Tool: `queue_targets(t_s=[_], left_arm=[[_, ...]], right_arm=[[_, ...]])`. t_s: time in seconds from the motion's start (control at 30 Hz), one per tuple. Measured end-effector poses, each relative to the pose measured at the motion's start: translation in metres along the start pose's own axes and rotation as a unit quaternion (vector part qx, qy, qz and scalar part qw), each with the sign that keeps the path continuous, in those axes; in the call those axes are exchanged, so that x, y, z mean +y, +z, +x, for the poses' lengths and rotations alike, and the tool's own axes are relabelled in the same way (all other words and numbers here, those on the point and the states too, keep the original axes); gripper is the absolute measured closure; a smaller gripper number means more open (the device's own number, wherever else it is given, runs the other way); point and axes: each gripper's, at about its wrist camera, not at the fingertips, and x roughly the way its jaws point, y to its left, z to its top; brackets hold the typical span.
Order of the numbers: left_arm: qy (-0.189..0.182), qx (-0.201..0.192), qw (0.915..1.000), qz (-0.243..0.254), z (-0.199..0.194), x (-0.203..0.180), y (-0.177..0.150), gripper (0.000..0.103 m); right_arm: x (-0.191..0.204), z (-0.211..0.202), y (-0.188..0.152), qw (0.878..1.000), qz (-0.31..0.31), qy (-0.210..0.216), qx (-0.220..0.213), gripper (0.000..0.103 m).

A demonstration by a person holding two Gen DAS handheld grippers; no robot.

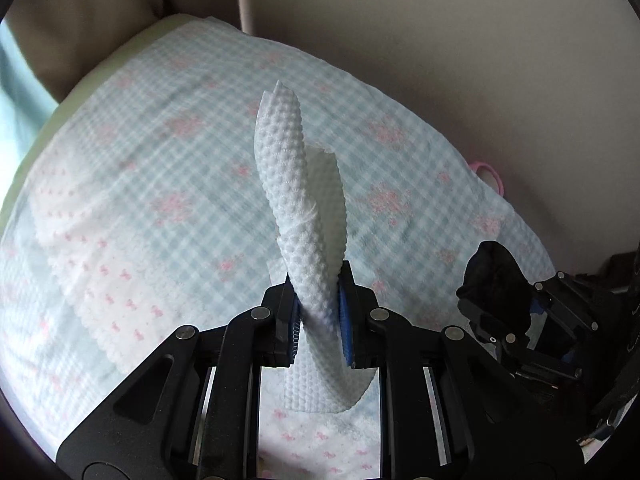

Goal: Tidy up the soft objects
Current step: 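Carry the white towel and black scrunchie over the cardboard box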

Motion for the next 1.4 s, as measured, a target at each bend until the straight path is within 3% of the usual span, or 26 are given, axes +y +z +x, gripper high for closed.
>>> queue_targets(t_s=[0.27,0.53,0.73,0.93,1.03,1.2,1.4], left_arm=[[0.025,-0.058,0.9931,-0.099,-0.102,0.025,-0.050,0.089],[0.058,-0.101,0.9741,-0.194,-0.204,0.073,-0.144,0.089],[0.063,-0.117,0.9602,-0.245,-0.246,0.109,-0.226,0.089],[0.063,-0.109,0.9513,-0.281,-0.260,0.158,-0.297,0.089],[0.058,-0.097,0.9515,-0.286,-0.258,0.181,-0.324,0.089],[0.058,-0.070,0.9568,-0.276,-0.231,0.209,-0.346,0.089],[0.048,-0.044,0.9567,-0.284,-0.193,0.237,-0.361,0.089]], right_arm=[[0.059,-0.074,0.025,0.997,-0.065,0.018,-0.038,0.080],[0.154,-0.137,0.033,0.988,-0.132,0.046,-0.066,0.080],[0.226,-0.159,0.024,0.985,-0.143,0.063,-0.067,0.080],[0.289,-0.161,0.005,0.989,-0.111,0.090,-0.041,0.080],[0.310,-0.152,-0.004,0.991,-0.088,0.096,-0.023,0.080],[0.341,-0.128,-0.015,0.992,-0.076,0.099,0.009,0.080],[0.366,-0.091,-0.026,0.991,-0.087,0.090,0.049,0.080]])
